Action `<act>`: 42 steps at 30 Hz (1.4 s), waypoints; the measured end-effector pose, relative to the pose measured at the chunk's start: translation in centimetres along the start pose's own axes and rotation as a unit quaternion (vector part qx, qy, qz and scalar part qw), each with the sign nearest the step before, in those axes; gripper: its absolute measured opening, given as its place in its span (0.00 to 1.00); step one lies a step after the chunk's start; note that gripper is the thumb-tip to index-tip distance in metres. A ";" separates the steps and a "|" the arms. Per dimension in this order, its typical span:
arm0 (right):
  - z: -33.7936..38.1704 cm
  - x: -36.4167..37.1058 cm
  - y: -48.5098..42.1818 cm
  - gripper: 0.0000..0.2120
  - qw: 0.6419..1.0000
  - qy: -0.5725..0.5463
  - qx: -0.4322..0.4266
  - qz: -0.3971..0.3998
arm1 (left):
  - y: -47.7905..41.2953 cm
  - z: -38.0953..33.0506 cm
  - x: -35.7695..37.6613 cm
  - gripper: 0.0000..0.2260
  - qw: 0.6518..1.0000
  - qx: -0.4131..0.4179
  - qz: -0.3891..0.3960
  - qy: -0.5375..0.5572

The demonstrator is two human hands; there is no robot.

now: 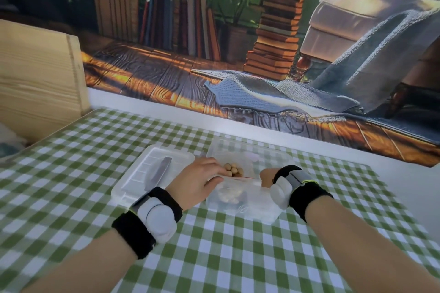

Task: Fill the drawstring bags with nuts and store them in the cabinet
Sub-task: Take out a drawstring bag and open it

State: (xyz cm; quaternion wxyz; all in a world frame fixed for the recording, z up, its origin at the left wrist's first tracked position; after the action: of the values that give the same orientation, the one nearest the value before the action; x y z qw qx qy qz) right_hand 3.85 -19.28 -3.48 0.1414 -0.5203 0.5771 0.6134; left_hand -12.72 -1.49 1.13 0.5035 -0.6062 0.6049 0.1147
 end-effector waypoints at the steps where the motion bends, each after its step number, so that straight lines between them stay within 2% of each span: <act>1: 0.5 -0.4 1.0 0.17 1.000 -0.006 0.003 0.006 | 0.0 0.0 0.0 0.17 1.000 -0.002 -0.002 0.004; 3: 1.2 -1.3 2.8 0.18 1.000 -0.016 0.003 0.004 | 0.0 0.1 0.2 0.18 1.000 -0.007 -0.006 0.008; 6: 1.4 -2.6 4.7 0.19 0.998 -0.037 -0.015 -0.048 | 0.1 0.3 0.3 0.18 1.000 -0.019 -0.010 0.013; 9: 0.6 -3.6 6.7 0.17 0.988 -0.088 -0.005 -0.131 | 0.1 0.3 0.3 0.16 0.999 -0.027 -0.010 0.015; 13: -1.3 -5.0 9.5 0.10 0.948 -0.168 0.003 -0.271 | -0.2 0.4 0.3 0.06 0.999 -0.026 -0.025 0.015; 16: -2.9 -5.2 11.7 0.02 0.878 -0.298 -0.013 -0.374 | -0.5 0.2 0.2 0.04 0.999 -0.038 -0.027 0.017; 18: -3.7 -5.1 13.5 0.06 0.812 -0.393 -0.030 -0.430 | -0.6 -0.1 0.1 0.04 0.998 -0.049 -0.033 0.013; 22: -4.1 -4.5 18.0 0.07 0.678 -0.508 -0.092 -0.523 | 0.0 -1.1 -0.2 0.02 0.995 -0.060 -0.071 0.046; 24: -3.4 -3.8 19.8 0.08 0.619 -0.578 -0.124 -0.517 | 0.7 -1.6 -0.1 0.02 0.989 -0.068 -0.101 0.080; 27: -1.4 -2.2 21.3 0.10 0.547 -0.676 -0.186 -0.458 | 2.6 -2.7 0.5 0.04 0.966 -0.115 -0.137 0.184; 29: 0.5 -0.3 21.0 0.10 0.536 -0.709 -0.206 -0.410 | 3.5 -2.4 2.3 0.08 0.912 -0.224 -0.122 0.322; 30: 1.5 1.0 20.6 0.10 0.541 -0.716 -0.208 -0.388 | 4.1 -1.8 3.5 0.10 0.861 -0.296 -0.111 0.397; 32: 3.5 4.0 19.1 0.09 0.552 -0.731 -0.200 -0.348 | 5.7 -1.5 5.5 0.12 0.739 -0.412 -0.079 0.527; 33: 4.5 5.6 18.3 0.09 0.559 -0.737 -0.192 -0.328 | 6.7 -1.5 6.2 0.16 0.706 -0.431 -0.067 0.557; 34: 5.4 7.1 17.3 0.08 0.567 -0.742 -0.180 -0.309 | 7.8 -1.4 6.8 0.22 0.702 -0.429 -0.055 0.566; 35: 6.3 8.7 16.4 0.08 0.573 -0.748 -0.161 -0.294 | 9.0 -1.4 7.1 0.26 0.713 -0.421 -0.049 0.559; 36: 6.7 9.9 15.6 0.08 0.574 -0.754 -0.143 -0.285 | 9.6 -1.3 7.3 0.28 0.725 -0.412 -0.046 0.549; 38: 7.6 11.9 14.1 0.07 0.568 -0.770 -0.103 -0.273 | 10.8 -1.1 7.6 0.28 0.720 -0.421 -0.051 0.549; 40: 8.1 13.1 13.3 0.07 0.561 -0.777 -0.070 -0.275 | 11.4 -0.7 7.9 0.19 0.726 -0.420 -0.057 0.542; 42: 8.3 13.6 12.9 0.05 0.564 -0.774 -0.055 -0.283 | 11.6 -0.6 7.8 0.06 0.754 -0.416 -0.066 0.505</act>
State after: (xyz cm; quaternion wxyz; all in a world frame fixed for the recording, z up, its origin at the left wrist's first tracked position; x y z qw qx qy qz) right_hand -15.75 -21.75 -8.85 0.6714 0.0107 0.0350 0.7402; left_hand -20.93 -4.00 -9.89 -0.1705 -0.7637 0.6226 -0.0012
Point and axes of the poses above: each hand's wrist, its own y-axis away from the middle knuckle, its own x-axis out of the palm, z = x × y, the point moved 4 cm from there along -y, towards the middle knuckle, and after that the axes turned 2 degrees about z, right-handed, at the moved point
